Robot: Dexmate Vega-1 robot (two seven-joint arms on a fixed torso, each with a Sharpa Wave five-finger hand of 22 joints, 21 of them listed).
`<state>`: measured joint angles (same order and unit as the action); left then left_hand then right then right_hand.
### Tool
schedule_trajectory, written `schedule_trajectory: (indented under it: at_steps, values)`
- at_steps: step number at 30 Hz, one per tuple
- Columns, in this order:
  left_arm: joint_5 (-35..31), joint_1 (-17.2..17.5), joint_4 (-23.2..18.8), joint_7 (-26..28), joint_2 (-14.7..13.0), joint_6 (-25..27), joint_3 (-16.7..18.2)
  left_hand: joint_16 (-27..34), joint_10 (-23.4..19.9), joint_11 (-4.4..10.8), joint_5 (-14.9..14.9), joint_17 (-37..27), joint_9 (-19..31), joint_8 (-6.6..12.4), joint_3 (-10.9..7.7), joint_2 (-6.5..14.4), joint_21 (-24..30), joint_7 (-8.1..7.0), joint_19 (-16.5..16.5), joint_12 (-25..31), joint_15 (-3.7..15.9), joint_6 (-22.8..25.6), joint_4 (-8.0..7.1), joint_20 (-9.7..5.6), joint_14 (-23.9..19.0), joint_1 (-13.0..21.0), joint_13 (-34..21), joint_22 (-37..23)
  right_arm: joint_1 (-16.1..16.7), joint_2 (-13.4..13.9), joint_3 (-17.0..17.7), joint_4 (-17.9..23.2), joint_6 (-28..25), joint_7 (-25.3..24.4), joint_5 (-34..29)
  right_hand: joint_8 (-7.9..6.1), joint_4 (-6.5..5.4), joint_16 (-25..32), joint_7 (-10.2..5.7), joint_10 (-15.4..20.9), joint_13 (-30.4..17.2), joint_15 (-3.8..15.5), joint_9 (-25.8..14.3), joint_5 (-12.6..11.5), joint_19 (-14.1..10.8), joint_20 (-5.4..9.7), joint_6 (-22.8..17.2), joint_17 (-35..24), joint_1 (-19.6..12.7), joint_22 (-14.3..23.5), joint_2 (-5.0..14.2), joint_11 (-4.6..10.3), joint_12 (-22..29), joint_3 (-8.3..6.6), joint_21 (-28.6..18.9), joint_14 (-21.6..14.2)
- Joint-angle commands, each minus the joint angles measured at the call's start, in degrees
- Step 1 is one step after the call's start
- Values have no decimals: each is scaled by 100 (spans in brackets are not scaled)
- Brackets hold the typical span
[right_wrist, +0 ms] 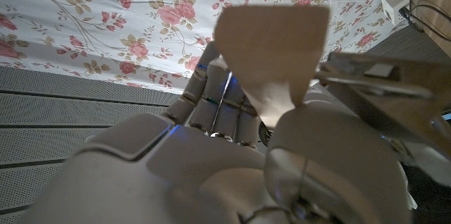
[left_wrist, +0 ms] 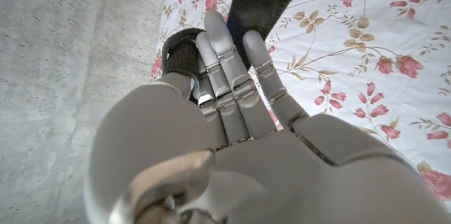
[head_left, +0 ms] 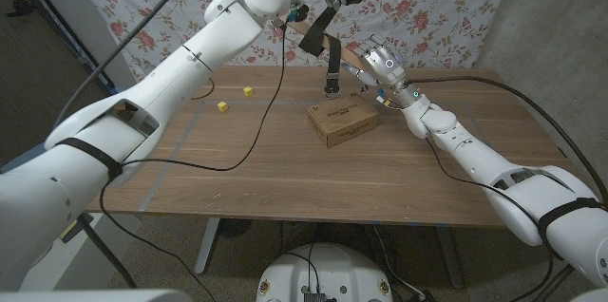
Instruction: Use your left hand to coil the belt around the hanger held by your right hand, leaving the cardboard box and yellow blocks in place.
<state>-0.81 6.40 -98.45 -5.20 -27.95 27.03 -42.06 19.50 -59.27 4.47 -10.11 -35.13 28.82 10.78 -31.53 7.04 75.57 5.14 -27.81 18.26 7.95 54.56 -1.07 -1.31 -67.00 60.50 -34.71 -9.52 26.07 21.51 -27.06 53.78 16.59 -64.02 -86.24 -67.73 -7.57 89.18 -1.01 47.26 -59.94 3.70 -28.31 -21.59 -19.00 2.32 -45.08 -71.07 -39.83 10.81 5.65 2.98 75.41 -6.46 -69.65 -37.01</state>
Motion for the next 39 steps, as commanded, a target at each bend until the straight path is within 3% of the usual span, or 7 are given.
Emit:
schedule_trajectory:
  at_steps: [1,3,8,15,20,33,39]
  values:
    - [-284,51,-368,239,-142,1352,3,-371,-70,-152,6,606,-299,-17,-287,-29,-239,119,-118,-264,102,7,-94,68,309,-518,307,-6,279,-322,874,320,125,2,155,8,-24,5,-19,-238,-22,826,-30,-70,22,909,-49,-2,-227,16,292,268,-17,95,0,16]
    - [-90,149,-347,183,-169,1382,140,-540,-81,-233,-15,895,-453,-36,-436,-60,-341,172,-174,-400,11,-19,-72,151,385,-650,487,-6,379,-447,1147,463,201,2,140,35,-29,6,-10,-206,61,825,-6,-85,22,900,-72,-3,-239,18,303,269,-69,134,2,7]
    - [1151,604,-6,-56,38,1222,1019,-748,161,-631,28,1473,-953,-67,-309,-69,-873,518,149,-713,-397,-446,-712,625,693,-1923,1011,-29,579,-751,1716,843,477,2,44,52,-40,5,-32,-207,-6,826,-60,-121,18,892,-59,-3,-271,19,335,257,-50,218,6,2]
    - [1740,669,295,-392,-90,1096,1103,-831,422,-825,34,1722,-1159,-67,-209,-158,-1102,595,236,-764,-609,-693,-770,734,1027,-2431,1233,-35,726,-1121,2291,1138,935,2,-5,81,-54,8,-36,-190,-51,830,-83,-152,-11,889,-80,-2,-304,16,366,284,-41,298,6,-28]
    - [2141,631,567,-714,-118,1071,1135,-785,874,-1114,-14,2011,-1476,-26,358,-647,-1625,673,438,-738,-946,-1038,-848,923,1546,-3633,1562,-39,770,-1316,2593,1173,1179,2,-28,106,-64,8,-29,-169,-8,830,-74,-167,-38,894,-100,-2,-317,11,378,269,-76,336,10,-44]
    - [2559,1007,478,-801,-258,456,1251,-758,966,-1189,-67,2090,-1559,6,479,-654,-1786,660,427,-721,-1018,-1048,-831,960,1666,-3965,1657,-45,669,-1535,2794,980,986,2,6,107,-77,25,-24,-121,-77,837,-142,-196,-172,870,-126,-5,-354,2,405,266,-43,393,-1,-151]
    - [2769,1363,233,-741,-437,175,1439,-867,1641,-1302,-99,2227,-1687,-81,540,-591,-2192,611,809,-797,-1197,-1758,-733,1092,2391,-4285,1813,-56,622,-1629,2836,901,1003,2,33,119,-86,31,-25,-105,-190,836,-144,-210,-252,865,-173,-7,-380,-5,419,283,16,411,1,-224]
